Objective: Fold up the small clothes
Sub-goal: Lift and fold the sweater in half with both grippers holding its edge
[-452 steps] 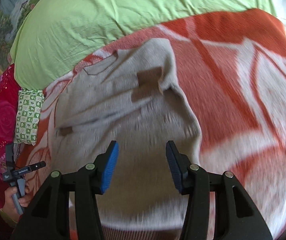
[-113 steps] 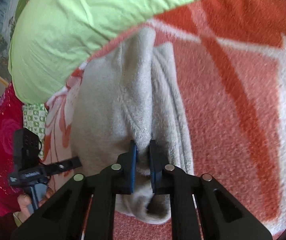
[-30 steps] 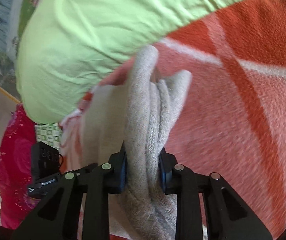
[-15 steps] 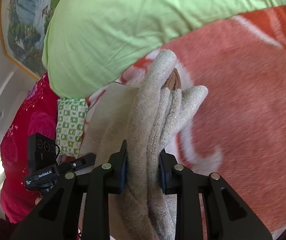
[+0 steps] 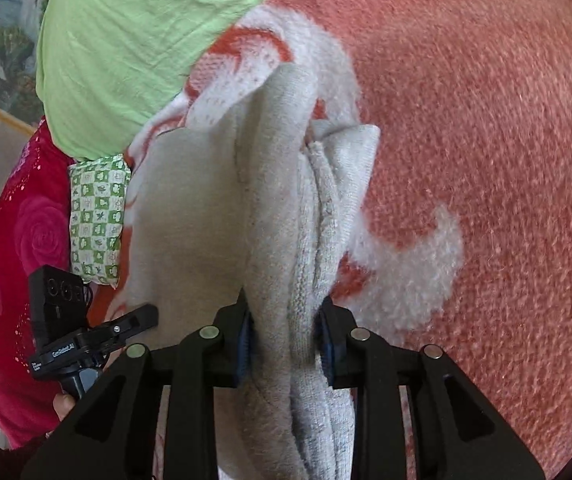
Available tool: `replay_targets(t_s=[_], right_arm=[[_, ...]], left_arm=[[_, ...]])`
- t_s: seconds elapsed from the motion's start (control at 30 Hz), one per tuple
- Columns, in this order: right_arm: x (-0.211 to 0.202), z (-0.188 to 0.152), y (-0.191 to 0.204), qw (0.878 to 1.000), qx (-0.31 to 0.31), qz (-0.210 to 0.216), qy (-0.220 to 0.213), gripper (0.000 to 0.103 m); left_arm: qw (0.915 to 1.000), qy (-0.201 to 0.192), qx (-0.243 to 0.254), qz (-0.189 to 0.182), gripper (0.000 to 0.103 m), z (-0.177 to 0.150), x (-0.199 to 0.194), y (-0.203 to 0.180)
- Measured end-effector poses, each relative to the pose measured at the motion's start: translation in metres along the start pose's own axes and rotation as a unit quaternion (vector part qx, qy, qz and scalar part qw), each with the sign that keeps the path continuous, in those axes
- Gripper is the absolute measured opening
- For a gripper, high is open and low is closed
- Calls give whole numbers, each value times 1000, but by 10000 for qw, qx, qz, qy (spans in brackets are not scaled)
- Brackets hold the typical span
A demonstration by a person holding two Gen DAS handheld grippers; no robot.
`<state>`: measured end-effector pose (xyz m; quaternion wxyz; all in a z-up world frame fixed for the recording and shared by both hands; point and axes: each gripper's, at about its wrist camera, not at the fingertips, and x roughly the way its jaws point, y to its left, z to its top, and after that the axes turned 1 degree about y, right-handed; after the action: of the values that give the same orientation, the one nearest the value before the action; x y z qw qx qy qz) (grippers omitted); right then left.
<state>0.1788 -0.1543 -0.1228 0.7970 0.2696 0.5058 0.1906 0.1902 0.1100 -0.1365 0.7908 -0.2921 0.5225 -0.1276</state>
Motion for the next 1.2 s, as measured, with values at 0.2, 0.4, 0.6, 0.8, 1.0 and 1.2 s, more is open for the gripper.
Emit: replay_targets(t_s=[0.2,0.4,0.6,0.8,1.0,1.2], right_arm=[[-15,1,5,9999,54,-163,-1,41],[-46,-22,7,9997,-4,-255,-44,43],[-57,-58,11,9992,-76,-384,62,46],[-47,-82,3,9989,126,-382,252,55],[-40,-89,-4,9984,335,-398,223,22],[-75,-86,9,9998,208,-33,-61,14]], left_arm=[[9997,27,167,182,69,-7,-14,-10],[9997,83,99,202,69,-31,-36,-1],[9997,224,-54,115,71,-56,-47,18],[9988,489,26,83,71,-75,-37,17],[9977,592,237,233,31,-84,-26,12],[9967,645,420,246,27,-85,-34,3]])
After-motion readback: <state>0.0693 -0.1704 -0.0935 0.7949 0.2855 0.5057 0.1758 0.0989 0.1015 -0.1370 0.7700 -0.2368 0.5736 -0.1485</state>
